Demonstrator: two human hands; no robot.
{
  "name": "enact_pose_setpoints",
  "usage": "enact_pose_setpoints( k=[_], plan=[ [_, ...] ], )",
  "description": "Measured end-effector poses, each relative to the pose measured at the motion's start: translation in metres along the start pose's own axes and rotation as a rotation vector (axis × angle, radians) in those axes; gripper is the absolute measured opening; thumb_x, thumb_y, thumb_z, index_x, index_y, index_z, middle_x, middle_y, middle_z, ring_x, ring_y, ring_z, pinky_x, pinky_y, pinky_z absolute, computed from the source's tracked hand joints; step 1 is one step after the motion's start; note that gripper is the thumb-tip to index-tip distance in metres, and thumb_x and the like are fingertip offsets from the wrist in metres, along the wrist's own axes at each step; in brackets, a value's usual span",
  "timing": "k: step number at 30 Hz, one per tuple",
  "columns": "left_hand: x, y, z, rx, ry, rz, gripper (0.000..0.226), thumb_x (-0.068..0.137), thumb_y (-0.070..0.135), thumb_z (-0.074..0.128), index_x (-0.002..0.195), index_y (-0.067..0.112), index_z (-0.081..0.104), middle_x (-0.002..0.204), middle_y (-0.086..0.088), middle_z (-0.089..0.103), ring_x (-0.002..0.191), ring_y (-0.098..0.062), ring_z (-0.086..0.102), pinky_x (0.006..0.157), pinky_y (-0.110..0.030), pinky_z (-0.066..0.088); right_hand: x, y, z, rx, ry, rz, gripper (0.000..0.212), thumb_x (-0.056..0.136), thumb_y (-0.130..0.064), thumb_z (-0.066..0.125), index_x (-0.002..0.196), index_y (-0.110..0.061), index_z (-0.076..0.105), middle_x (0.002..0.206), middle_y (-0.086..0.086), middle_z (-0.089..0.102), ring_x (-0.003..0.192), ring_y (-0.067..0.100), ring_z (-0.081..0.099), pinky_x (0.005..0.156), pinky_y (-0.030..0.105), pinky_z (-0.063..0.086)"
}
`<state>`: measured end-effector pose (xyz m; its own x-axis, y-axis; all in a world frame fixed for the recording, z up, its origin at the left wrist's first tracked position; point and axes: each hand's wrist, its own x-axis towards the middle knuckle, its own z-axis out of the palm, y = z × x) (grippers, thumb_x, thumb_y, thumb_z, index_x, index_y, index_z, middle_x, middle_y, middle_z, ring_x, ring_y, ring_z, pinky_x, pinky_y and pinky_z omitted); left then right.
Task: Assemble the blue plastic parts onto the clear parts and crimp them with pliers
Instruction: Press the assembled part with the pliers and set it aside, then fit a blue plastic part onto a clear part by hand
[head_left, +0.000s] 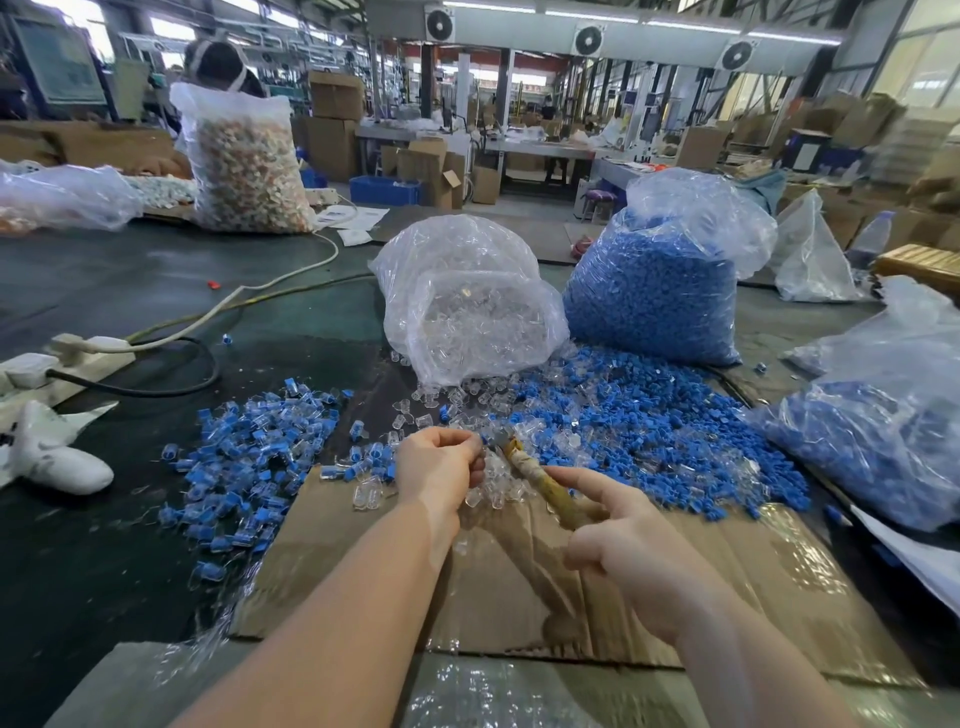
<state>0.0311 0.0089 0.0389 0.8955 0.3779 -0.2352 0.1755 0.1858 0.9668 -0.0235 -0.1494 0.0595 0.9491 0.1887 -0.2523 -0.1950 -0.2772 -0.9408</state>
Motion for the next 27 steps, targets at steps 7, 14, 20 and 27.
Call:
enact_pose_setpoints(
  k=[7, 14, 20, 27],
  plan=[
    [0.014, -0.005, -0.028, 0.591, 0.25, 0.356, 0.009, 0.09, 0.017, 0.059, 0.082, 0.022, 0.062, 0.075, 0.006, 0.063, 0.062, -0.003, 0.053, 0.051, -0.019, 0.038, 0.018, 0.023, -0.024, -0.56, 0.472, -0.115, 0.055, 0.082, -0.012, 0.063, 0.127, -0.042, 0.05, 0.105, 0.005, 0.05, 0.098, 0.025, 0.047, 0.092, 0.047, 0.043],
    [0.03, -0.009, -0.053, 1.164, 0.339, 0.562, 0.023, 0.094, 0.023, 0.054, 0.11, 0.035, 0.066, 0.108, 0.007, 0.063, 0.094, -0.016, 0.046, 0.08, -0.032, 0.03, 0.026, 0.046, -0.045, -0.904, 0.722, 0.04, 0.049, 0.086, -0.041, 0.061, 0.133, -0.039, 0.046, 0.121, 0.011, 0.048, 0.112, 0.029, 0.042, 0.096, 0.039, 0.032],
    [0.025, -0.02, -0.049, 1.273, 0.245, 0.513, 0.027, 0.094, 0.026, 0.051, 0.116, 0.038, 0.061, 0.114, 0.011, 0.049, 0.107, -0.015, 0.036, 0.092, -0.033, 0.029, 0.031, 0.062, -0.049, -1.045, 0.762, 0.091, 0.05, 0.089, -0.05, 0.052, 0.136, -0.042, 0.04, 0.12, 0.008, 0.046, 0.111, 0.027, 0.042, 0.094, 0.037, 0.033],
    [0.004, -0.035, -0.016, 1.017, 0.082, 0.762, 0.022, 0.088, 0.02, 0.059, 0.109, 0.023, 0.066, 0.105, 0.009, 0.055, 0.098, -0.007, 0.034, 0.088, -0.019, 0.022, 0.031, 0.064, -0.05, -1.126, 0.726, 0.162, 0.052, 0.091, -0.059, 0.035, 0.14, -0.045, 0.029, 0.132, 0.008, 0.039, 0.121, 0.028, 0.038, 0.102, 0.042, 0.029]
  ],
)
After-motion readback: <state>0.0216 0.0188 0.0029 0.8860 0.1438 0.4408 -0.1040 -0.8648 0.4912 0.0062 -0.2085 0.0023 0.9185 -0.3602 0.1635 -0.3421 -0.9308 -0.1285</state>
